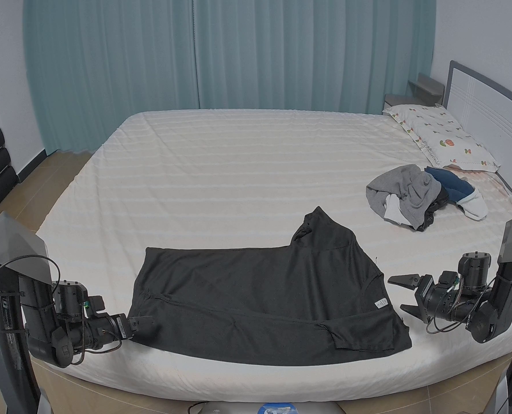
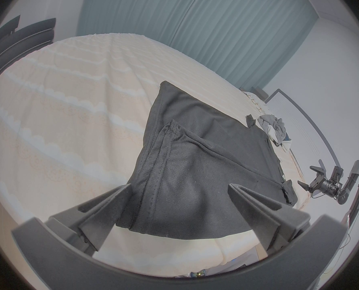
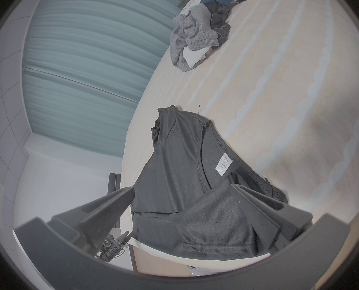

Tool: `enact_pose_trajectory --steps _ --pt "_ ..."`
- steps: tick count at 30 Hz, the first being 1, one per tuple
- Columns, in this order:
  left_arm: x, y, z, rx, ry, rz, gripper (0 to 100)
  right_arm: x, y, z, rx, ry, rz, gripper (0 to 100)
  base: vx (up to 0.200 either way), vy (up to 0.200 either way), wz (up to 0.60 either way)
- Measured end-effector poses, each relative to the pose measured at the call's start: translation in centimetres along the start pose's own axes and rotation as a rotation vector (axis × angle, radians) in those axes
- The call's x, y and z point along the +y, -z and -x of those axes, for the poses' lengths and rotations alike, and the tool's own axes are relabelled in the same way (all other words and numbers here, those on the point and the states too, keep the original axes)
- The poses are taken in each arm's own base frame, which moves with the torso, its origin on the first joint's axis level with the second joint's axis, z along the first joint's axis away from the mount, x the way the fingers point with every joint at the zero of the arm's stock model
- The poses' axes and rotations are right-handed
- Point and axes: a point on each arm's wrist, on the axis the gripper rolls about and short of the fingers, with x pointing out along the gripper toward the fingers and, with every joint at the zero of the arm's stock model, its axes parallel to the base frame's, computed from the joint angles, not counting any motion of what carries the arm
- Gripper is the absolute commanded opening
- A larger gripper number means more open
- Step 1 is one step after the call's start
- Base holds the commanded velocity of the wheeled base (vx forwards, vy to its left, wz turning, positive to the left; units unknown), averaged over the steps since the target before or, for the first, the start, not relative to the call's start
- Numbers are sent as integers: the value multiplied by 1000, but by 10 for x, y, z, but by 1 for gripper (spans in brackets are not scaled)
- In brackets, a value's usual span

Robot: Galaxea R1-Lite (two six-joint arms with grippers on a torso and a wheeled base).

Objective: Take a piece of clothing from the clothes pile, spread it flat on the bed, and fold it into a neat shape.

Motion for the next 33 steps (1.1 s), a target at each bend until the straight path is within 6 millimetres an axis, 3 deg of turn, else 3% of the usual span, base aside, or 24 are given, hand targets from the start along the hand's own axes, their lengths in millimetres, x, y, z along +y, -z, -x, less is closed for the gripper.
enact_pose_trajectory --steps 33 --pt "14 17 26 54 -121 -69 0 1 0 1 -1 -1 0 100 0 0 0"
